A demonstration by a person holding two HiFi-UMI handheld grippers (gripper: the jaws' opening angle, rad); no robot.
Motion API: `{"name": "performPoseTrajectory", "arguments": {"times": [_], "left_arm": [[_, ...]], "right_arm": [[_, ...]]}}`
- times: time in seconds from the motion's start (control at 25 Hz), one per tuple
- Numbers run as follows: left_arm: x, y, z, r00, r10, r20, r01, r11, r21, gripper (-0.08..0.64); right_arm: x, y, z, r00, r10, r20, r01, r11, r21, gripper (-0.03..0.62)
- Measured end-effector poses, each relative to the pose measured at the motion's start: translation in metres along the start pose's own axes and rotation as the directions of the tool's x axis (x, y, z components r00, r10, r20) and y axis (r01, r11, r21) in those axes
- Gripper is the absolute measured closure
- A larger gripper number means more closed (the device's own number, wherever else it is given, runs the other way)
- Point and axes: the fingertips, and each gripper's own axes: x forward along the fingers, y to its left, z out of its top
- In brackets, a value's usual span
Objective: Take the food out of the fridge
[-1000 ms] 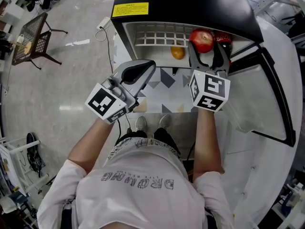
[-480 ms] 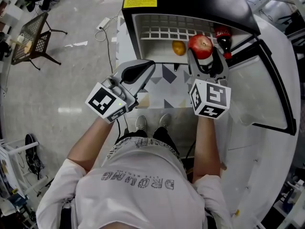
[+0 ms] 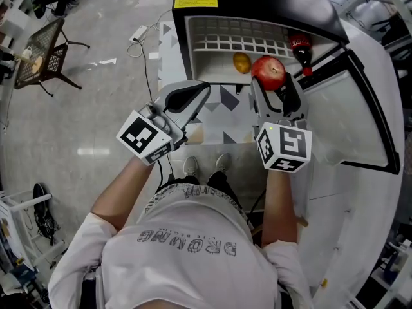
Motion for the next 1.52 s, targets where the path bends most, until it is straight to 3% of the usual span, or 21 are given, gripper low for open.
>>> {"name": "performPoseTrajectory", "arguments": {"times": [1.52], "left_arm": [[-0.016,-0.009,-0.007,0.999,0.041,-0.008,-0.041,0.999,-0.010,0.552]], "right_arm": [[-0.048,0.037,-0.032,0.991,0.123,-0.058,-0.119,0.991,0.058,0.296]]}}
